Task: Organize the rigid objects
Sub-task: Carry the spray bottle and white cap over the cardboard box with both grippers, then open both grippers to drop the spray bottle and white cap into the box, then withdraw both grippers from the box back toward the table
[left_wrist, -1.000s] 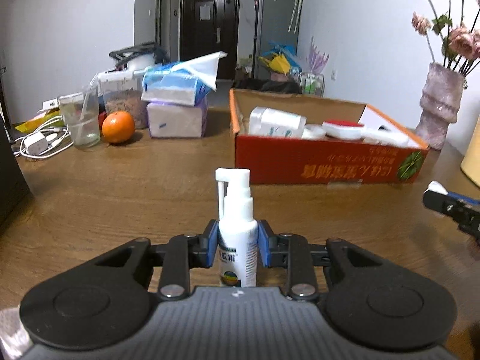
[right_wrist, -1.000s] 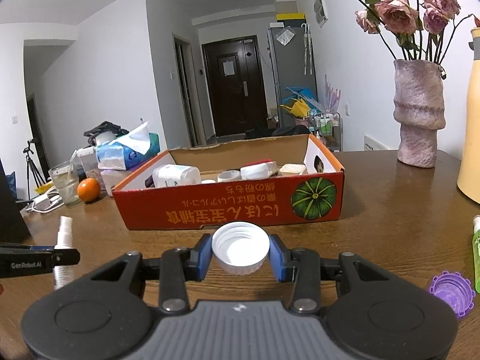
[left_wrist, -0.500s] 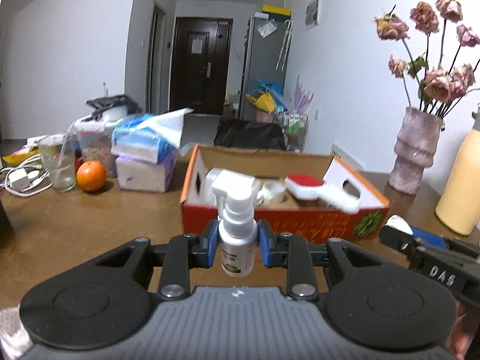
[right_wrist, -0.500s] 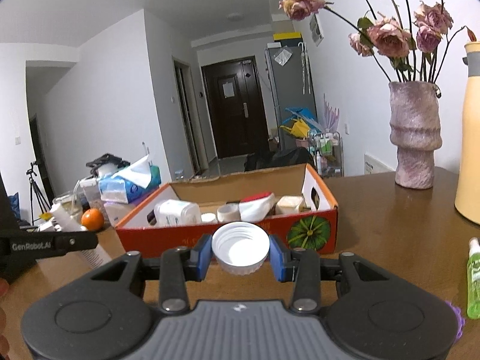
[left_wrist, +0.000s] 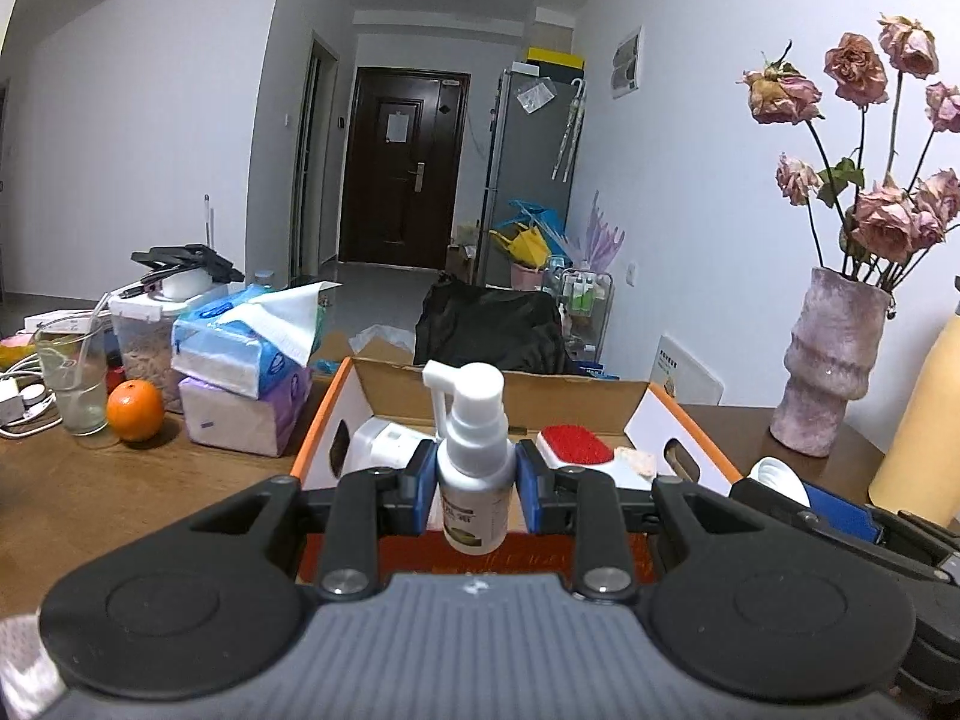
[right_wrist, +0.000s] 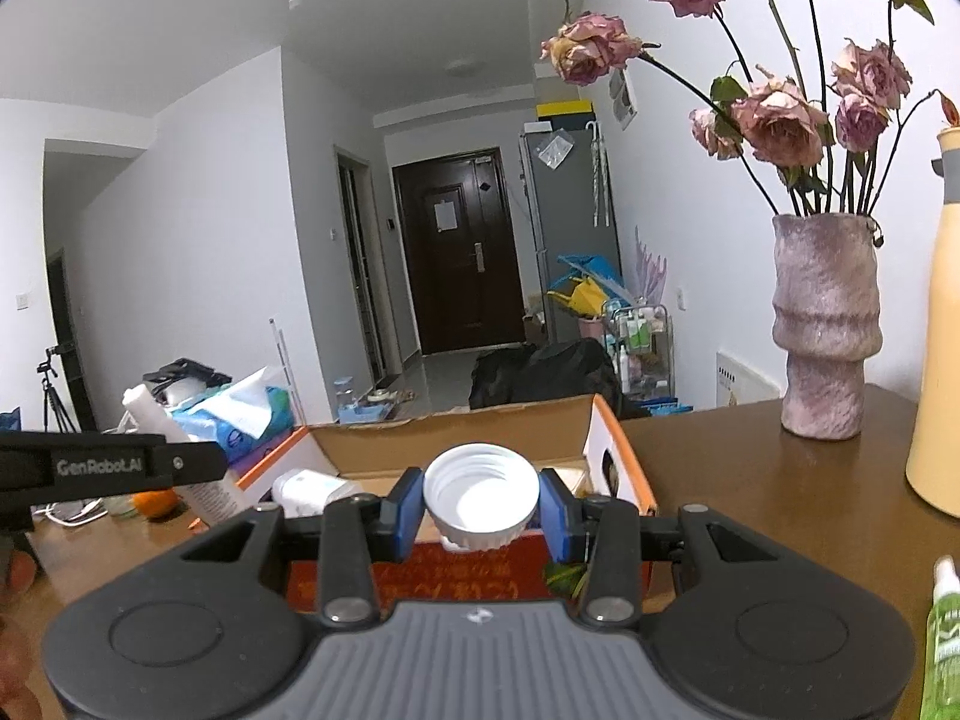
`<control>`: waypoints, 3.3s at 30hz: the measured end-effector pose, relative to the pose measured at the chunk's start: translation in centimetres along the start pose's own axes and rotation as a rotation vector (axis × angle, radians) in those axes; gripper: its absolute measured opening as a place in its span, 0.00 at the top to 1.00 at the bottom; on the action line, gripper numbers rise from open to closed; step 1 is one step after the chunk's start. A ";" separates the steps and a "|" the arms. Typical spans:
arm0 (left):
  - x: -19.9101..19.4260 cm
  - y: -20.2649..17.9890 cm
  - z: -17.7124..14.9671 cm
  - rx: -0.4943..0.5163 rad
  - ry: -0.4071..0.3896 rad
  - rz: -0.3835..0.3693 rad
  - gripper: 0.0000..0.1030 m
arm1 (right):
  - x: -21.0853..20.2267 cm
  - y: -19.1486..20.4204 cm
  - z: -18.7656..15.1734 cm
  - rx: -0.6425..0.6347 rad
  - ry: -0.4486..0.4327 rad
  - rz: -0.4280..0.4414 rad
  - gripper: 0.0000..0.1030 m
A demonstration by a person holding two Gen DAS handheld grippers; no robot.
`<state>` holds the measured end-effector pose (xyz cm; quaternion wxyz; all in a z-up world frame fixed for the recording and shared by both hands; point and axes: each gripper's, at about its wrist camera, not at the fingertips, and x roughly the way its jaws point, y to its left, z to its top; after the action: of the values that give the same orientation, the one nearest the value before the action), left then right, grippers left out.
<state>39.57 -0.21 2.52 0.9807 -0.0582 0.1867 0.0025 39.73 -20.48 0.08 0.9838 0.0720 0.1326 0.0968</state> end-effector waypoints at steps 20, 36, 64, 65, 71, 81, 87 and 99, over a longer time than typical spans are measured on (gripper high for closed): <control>7.8 -1.9 1.8 0.024 -0.002 0.018 0.73 | 7.1 -1.5 1.9 -0.012 0.012 -0.034 0.62; 12.7 -1.5 2.6 0.059 0.001 0.033 0.73 | 12.0 -1.8 2.4 -0.046 0.050 -0.047 0.62; 12.4 1.0 3.0 0.026 0.008 0.101 0.00 | 12.9 -2.2 2.2 -0.052 0.116 -0.100 0.00; 12.3 1.0 3.0 0.026 0.007 0.102 0.00 | 12.7 -2.1 2.2 -0.053 0.114 -0.100 0.00; 11.3 1.2 3.1 0.026 -0.003 0.102 0.00 | 11.7 -1.6 2.4 -0.066 0.095 -0.095 0.00; 9.0 1.8 2.7 0.022 -0.010 0.096 0.00 | 9.2 -1.5 2.4 -0.080 0.081 -0.095 0.00; 7.3 2.1 1.9 0.025 -0.003 0.098 0.00 | 7.2 -1.7 2.3 -0.082 0.072 -0.095 0.00; 4.1 3.1 0.1 0.012 0.028 0.113 0.00 | 3.0 -2.7 1.2 -0.092 0.077 -0.109 0.00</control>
<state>43.36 2.85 0.73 0.9766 -0.0419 0.2033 0.0560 43.35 -22.58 0.05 0.9840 0.0155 0.1695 0.0519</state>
